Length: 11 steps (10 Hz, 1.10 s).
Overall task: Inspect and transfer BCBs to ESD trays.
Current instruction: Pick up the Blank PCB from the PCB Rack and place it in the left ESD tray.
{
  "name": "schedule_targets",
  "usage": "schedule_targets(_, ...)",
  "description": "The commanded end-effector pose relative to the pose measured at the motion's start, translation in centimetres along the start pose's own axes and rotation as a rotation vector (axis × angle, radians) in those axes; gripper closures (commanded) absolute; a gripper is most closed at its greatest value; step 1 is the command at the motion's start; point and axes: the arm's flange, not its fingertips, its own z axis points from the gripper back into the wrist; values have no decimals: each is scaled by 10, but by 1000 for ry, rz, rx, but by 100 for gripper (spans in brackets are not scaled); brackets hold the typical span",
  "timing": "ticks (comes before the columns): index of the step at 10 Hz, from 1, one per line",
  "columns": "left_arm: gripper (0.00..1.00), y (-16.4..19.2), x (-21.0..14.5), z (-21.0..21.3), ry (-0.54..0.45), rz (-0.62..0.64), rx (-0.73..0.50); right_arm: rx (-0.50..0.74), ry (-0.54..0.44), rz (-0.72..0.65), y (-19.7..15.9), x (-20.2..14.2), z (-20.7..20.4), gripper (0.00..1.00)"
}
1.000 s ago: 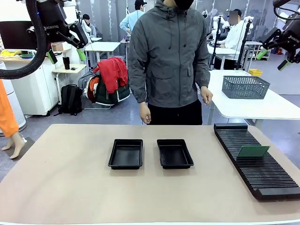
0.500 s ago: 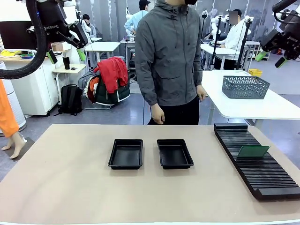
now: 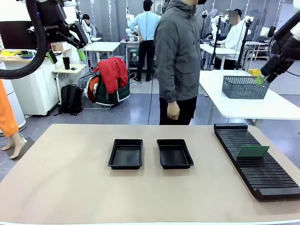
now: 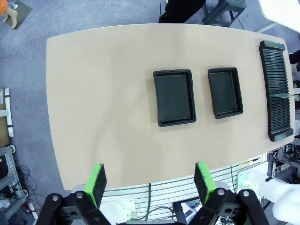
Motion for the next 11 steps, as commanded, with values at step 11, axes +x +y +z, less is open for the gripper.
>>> schedule_targets(11,0,0,0,1,-1,0,2,47,190,702,-25,-92,-129,0)
